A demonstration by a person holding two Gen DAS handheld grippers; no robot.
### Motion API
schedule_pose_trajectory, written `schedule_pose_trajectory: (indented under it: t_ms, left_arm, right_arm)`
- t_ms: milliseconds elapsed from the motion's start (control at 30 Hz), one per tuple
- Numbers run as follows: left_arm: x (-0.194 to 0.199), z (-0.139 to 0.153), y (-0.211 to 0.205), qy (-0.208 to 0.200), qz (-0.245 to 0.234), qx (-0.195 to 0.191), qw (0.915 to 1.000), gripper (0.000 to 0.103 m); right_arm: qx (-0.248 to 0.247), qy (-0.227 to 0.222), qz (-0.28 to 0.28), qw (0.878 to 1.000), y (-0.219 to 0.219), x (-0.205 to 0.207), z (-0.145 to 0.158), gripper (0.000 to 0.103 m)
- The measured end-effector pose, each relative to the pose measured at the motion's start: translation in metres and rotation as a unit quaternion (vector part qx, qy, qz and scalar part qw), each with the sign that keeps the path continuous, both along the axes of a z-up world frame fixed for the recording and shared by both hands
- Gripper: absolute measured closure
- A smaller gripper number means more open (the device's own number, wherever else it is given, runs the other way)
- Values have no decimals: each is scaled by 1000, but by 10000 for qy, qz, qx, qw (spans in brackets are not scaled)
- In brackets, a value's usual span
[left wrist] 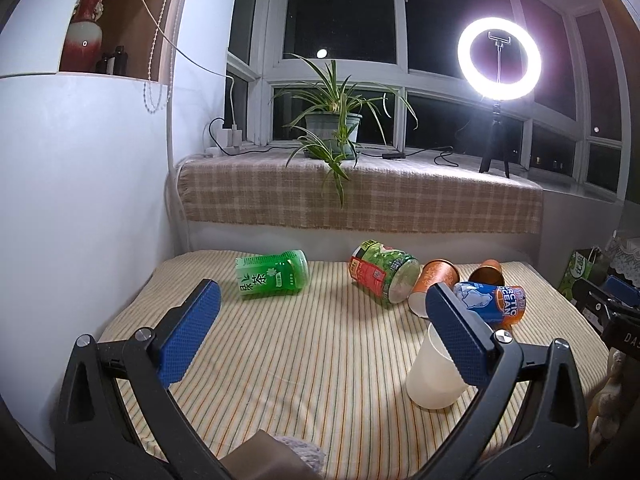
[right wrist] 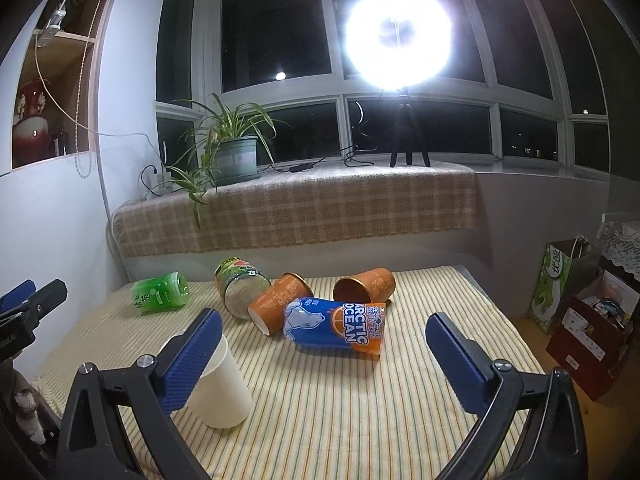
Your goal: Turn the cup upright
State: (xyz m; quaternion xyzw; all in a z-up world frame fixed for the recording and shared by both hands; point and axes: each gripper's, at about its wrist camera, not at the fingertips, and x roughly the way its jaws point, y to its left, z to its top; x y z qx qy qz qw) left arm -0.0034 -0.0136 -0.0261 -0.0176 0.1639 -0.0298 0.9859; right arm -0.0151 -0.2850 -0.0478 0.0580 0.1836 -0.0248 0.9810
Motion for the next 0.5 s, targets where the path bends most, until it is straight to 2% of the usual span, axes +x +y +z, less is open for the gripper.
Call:
schedule_pose_trajectory:
  t_ms: [500]
  left_arm:
    - [0, 0, 0, -14, 16, -2, 10000, 0]
  right_arm:
    - [32, 85, 46, 9999, -1, 2, -1, 0]
